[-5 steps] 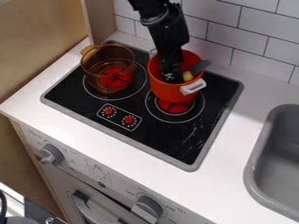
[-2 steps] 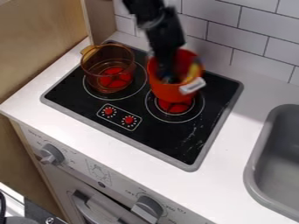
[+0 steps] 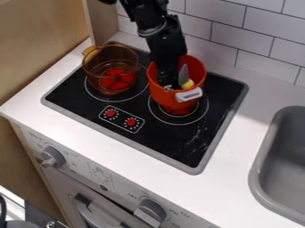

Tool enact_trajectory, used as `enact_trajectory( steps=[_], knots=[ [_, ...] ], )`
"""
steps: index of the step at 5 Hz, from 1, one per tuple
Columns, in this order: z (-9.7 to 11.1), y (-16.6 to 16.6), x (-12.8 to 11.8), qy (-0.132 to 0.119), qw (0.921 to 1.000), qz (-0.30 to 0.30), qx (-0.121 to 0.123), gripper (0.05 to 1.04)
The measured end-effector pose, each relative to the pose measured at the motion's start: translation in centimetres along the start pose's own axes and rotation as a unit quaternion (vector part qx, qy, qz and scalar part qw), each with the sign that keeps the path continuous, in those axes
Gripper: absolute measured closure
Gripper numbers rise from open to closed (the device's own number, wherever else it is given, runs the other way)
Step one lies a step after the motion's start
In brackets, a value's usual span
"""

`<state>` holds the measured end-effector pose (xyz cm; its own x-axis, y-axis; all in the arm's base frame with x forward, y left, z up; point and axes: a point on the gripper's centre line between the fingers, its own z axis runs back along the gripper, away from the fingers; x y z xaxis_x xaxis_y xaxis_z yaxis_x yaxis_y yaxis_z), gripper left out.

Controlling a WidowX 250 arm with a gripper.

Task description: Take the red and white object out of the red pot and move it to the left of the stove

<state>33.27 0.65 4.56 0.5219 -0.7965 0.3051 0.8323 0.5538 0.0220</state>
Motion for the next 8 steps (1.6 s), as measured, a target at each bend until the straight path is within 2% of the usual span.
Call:
enact_trajectory(
  steps=[1, 2, 5, 6, 8],
  knots=[
    [0.2, 0.1, 0.1, 0.001, 1.0, 0.007, -0.002, 0.526],
    [0.6, 0.1, 0.4, 0.012, 0.9991, 0.039, -0.008, 0.526],
    [3.2, 0.0, 1.2, 0.025, 0.9971, 0.066, -0.029, 0.526],
    [5.7, 0.0, 1.2, 0.031, 0.9965, 0.071, -0.033, 0.526],
    [7.6, 0.9, -0.1, 0.041, 0.9955, 0.076, -0.038, 0.526]
  ],
)
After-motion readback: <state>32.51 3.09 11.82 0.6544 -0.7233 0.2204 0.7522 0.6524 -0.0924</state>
